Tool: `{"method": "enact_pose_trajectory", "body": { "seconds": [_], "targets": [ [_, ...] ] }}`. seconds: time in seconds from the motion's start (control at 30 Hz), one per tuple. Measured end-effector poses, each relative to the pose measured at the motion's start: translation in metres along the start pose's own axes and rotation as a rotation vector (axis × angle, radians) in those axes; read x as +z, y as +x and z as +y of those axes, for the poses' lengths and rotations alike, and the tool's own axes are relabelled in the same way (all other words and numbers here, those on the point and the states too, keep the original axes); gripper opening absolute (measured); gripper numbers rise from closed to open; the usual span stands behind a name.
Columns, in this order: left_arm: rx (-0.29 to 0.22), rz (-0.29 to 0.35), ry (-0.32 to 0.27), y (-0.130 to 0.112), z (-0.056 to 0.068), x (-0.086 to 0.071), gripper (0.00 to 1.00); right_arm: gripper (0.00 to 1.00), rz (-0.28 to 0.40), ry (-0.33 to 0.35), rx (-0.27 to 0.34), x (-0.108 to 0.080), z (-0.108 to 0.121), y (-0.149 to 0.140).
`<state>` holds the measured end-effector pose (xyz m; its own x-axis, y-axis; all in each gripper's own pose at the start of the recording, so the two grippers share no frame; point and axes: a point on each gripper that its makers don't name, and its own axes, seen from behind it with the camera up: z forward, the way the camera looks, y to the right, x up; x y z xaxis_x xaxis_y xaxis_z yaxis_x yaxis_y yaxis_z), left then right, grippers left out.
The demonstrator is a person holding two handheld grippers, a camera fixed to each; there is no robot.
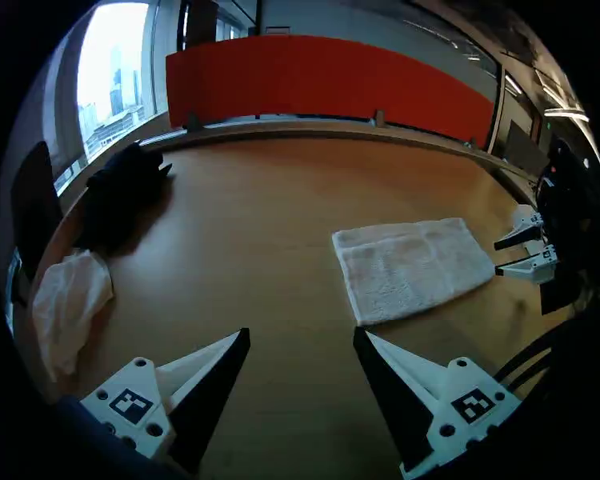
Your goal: Fold towel
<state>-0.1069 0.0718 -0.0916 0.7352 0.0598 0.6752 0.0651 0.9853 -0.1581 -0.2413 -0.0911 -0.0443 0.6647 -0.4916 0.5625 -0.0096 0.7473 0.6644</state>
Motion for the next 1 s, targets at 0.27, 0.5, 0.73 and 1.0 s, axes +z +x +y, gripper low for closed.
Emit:
{"method": "enact_pose_trajectory", "body": {
  "seconds": [0.27, 0.5, 0.73, 1.0],
  "targets": [
    [-0.030, 0.005, 0.030, -0.008, -0.009, -0.010, 0.96, 0.90, -0.025, 0.018, -0.040, 0.002, -0.001, -0.006],
    [-0.035, 0.011, 0.053, -0.013, -0.015, -0.015, 0.96, 0.90, -0.047, 0.031, -0.066, 0.003, -0.002, -0.013],
    [-0.037, 0.012, 0.068, -0.017, -0.018, -0.019, 0.96, 0.90, -0.059, 0.041, -0.075, 0.004, -0.001, -0.017],
    [-0.031, 0.017, 0.081, -0.020, -0.021, -0.022, 0.96, 0.78, -0.082, 0.057, -0.102, 0.004, 0.001, -0.024]
  ]
}}
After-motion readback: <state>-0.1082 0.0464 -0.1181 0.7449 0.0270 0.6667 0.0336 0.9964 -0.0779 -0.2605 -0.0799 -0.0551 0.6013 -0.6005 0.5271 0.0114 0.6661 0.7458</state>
